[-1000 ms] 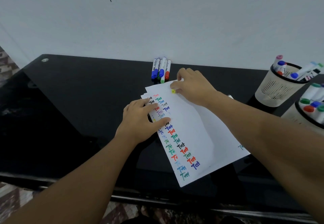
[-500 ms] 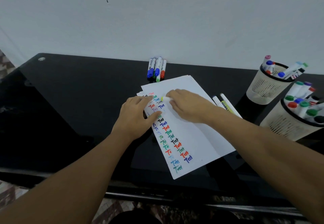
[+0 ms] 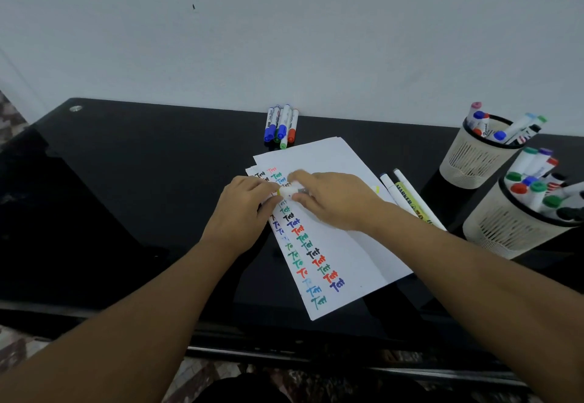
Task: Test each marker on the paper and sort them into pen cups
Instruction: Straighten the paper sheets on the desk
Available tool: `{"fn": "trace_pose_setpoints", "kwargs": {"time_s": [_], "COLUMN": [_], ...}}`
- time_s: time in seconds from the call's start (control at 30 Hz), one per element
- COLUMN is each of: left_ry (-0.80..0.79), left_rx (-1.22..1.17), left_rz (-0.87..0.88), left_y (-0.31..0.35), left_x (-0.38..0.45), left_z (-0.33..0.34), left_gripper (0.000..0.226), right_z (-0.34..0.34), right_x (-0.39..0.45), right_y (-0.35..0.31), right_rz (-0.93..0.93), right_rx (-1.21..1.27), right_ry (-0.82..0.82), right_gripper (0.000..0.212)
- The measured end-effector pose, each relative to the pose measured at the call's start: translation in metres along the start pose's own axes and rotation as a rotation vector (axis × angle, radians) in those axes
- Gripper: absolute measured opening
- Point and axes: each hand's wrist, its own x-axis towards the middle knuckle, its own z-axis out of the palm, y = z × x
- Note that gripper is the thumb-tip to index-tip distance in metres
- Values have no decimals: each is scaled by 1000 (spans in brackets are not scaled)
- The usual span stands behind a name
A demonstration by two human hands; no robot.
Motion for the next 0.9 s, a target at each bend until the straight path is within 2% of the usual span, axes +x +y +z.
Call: {"fn": "trace_pose_setpoints", "kwargs": {"time_s": [0.1,0.2,0.3,0.37,0.43,0.5,0.63,0.7,0.77,0.83,0.9], "left_ry": [-1,-14,2,-21,-80,-156,-224,-207,-205,-215,-212], "left_rx": [-8,14,7,-3,15,56,109,93,84,85,77], "left_rz": [-94,-184,-249,-247,-174,-110,-98,-96,-109,-124,-135], "left_y": [-1,-4,-6,-3,0,0,-2,-2,-1,0,-1], "left_x": [2,3,2,2,3,5,6,6,7,8,7], "left_z": [0,1,3,2,0,-1,0,1,1,1,1], "left_gripper": [27,24,25,36,49,49,40,38,38,40,41], "right_z": [-8,-16,-19,-18,-15,-14,-14,-10,-6,-2,1], "right_x": [-4,-4,-6,-8,-8,-8,-9,-12,-16,-17,-15], "right_y": [3,4,3,6,10,14,24,27,27,24,19], "right_rz": [52,87,194,232,242,249,236,228,229,245,334], "right_rx": [176,220,483,587,593,606,717,673,628,717,943], "right_ry": [7,41,94,79,57,71,46,38,98,186,284], "right_gripper": [35,31,38,46,59,64,56,43,23,11,17]}}
